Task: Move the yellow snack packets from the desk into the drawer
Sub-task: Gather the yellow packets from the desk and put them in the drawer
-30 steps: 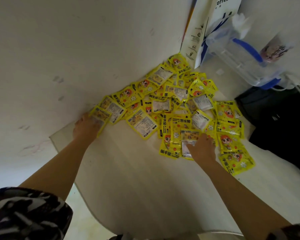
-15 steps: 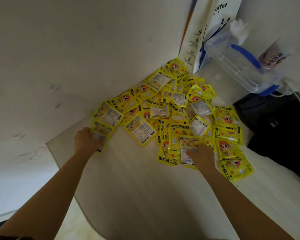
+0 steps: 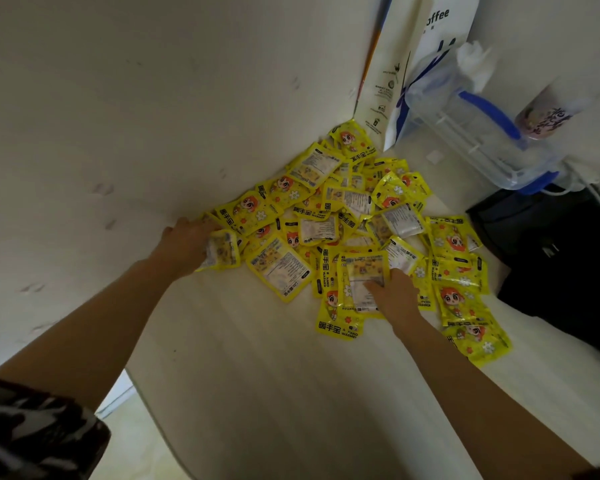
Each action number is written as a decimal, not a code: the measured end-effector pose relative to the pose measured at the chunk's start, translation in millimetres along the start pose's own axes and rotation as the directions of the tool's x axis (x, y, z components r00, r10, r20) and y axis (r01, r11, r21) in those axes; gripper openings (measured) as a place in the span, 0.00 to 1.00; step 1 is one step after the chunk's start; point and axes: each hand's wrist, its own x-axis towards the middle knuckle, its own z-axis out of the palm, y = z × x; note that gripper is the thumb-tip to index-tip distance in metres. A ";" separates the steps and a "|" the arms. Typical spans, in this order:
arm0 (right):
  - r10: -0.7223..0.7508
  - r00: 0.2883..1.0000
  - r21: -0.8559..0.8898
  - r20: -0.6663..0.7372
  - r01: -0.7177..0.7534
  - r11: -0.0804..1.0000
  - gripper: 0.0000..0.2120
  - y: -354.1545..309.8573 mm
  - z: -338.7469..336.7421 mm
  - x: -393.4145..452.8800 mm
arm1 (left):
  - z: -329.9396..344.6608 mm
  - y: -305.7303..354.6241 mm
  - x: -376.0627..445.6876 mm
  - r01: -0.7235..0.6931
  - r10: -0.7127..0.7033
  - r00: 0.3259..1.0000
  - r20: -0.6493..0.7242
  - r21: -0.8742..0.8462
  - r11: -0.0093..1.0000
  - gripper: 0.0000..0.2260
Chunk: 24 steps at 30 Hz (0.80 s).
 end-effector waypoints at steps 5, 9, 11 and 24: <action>0.049 0.999 -0.008 -0.008 -0.049 0.999 0.20 -1.4 7.8 2.6 | 4.2 -3.0 13.7 -0.118 0.119 0.993 0.003 0.165 0.979 0.27; 0.050 0.998 -0.035 -0.033 -0.051 0.998 0.23 -2.7 12.7 0.0 | 6.8 -1.3 17.6 -0.145 0.143 0.989 0.024 0.202 0.969 0.25; 0.047 0.998 -0.061 -0.048 -0.050 0.997 0.24 -2.8 15.2 -0.9 | 7.3 -1.5 18.2 -0.157 0.156 0.988 0.024 0.208 0.966 0.25; 0.073 0.995 0.022 -0.075 -0.072 0.997 0.26 -0.2 9.5 -14.5 | 12.6 -1.9 9.5 -0.203 0.203 0.979 0.022 0.006 0.979 0.30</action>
